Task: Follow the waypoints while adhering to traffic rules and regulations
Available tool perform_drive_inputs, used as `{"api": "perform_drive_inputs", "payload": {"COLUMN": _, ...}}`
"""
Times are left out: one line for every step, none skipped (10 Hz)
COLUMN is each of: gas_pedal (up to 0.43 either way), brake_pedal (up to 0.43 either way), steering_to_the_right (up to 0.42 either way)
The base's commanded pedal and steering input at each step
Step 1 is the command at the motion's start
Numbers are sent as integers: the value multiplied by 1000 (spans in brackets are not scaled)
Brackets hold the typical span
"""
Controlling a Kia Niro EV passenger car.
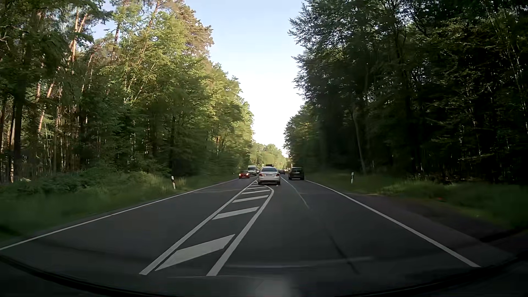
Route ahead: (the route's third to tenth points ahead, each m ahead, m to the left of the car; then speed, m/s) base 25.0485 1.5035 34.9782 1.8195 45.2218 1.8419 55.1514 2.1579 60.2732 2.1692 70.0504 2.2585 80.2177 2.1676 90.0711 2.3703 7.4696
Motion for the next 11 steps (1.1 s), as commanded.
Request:
{"api": "perform_drive_inputs", "payload": {"gas_pedal": 0, "brake_pedal": 18, "steering_to_the_right": -1}}
{"api": "perform_drive_inputs", "payload": {"gas_pedal": 0, "brake_pedal": 0, "steering_to_the_right": -4}}
{"api": "perform_drive_inputs", "payload": {"gas_pedal": 0, "brake_pedal": 0, "steering_to_the_right": -4}}
{"api": "perform_drive_inputs", "payload": {"gas_pedal": 0, "brake_pedal": 0, "steering_to_the_right": -2}}
{"api": "perform_drive_inputs", "payload": {"gas_pedal": 0, "brake_pedal": 0, "steering_to_the_right": 2}}
{"api": "perform_drive_inputs", "payload": {"gas_pedal": 0, "brake_pedal": 0, "steering_to_the_right": 3}}
{"api": "perform_drive_inputs", "payload": {"gas_pedal": 0, "brake_pedal": 0, "steering_to_the_right": 2}}
{"api": "perform_drive_inputs", "payload": {"gas_pedal": 0, "brake_pedal": 0, "steering_to_the_right": 2}}
{"api": "perform_drive_inputs", "payload": {"gas_pedal": 0, "brake_pedal": 0, "steering_to_the_right": 2}}
{"api": "perform_drive_inputs", "payload": {"gas_pedal": 0, "brake_pedal": 0, "steering_to_the_right": 2}}
{"api": "perform_drive_inputs", "payload": {"gas_pedal": 0, "brake_pedal": 0, "steering_to_the_right": 2}}
